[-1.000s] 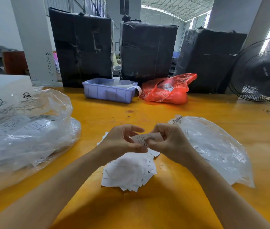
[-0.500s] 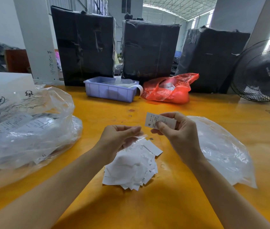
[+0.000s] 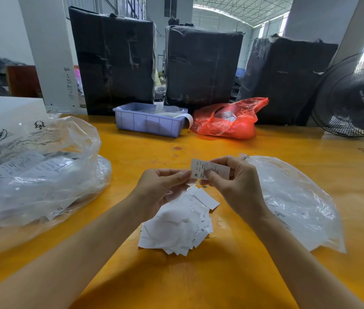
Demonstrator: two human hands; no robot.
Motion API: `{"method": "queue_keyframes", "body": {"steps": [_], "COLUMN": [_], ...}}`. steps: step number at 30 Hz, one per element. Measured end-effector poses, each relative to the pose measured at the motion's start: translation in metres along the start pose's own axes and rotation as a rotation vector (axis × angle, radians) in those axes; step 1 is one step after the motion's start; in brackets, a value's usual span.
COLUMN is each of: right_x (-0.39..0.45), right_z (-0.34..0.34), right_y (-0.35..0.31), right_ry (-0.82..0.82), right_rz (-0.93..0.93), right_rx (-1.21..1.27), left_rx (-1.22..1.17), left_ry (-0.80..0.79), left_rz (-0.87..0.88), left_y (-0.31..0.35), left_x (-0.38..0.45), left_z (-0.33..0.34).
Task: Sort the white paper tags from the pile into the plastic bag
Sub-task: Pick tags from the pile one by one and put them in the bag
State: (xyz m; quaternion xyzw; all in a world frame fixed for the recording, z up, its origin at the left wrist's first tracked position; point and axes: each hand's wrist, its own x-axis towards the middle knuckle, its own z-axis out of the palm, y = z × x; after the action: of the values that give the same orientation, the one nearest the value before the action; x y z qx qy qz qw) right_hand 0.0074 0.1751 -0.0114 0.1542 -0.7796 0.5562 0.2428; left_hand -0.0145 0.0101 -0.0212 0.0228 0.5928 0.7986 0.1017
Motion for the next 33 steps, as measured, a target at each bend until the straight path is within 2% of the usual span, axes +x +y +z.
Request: {"method": "queue_keyframes", "body": {"steps": [7, 17, 23, 33], "right_x": [0.0011, 0.0009, 0.0021, 0.0005], "right_z": [-0.0022, -0.0004, -0.0022, 0.0001], "right_y": [-0.0018, 0.0026, 0.0018, 0.0068], "right_ry": [0.074, -0.001, 0.023, -0.087], "right_rz": [-0.012, 0.024, 0.036, -0.017], "right_rx": [0.066, 0.023, 0.085, -0.04], "left_rx": [0.004, -0.033, -0.035, -0.023], "left_ry": [-0.024, -0.006, 0.007, 0.027], "left_rz": [-0.001, -0.001, -0.004, -0.002], "left_y": [-0.0012, -0.0024, -0.0014, -0.0018], "left_x": [0.0014, 0.0043, 0.0032, 0.001], "left_z": [-0.0032, -0.0035, -0.002, -0.0007]}}
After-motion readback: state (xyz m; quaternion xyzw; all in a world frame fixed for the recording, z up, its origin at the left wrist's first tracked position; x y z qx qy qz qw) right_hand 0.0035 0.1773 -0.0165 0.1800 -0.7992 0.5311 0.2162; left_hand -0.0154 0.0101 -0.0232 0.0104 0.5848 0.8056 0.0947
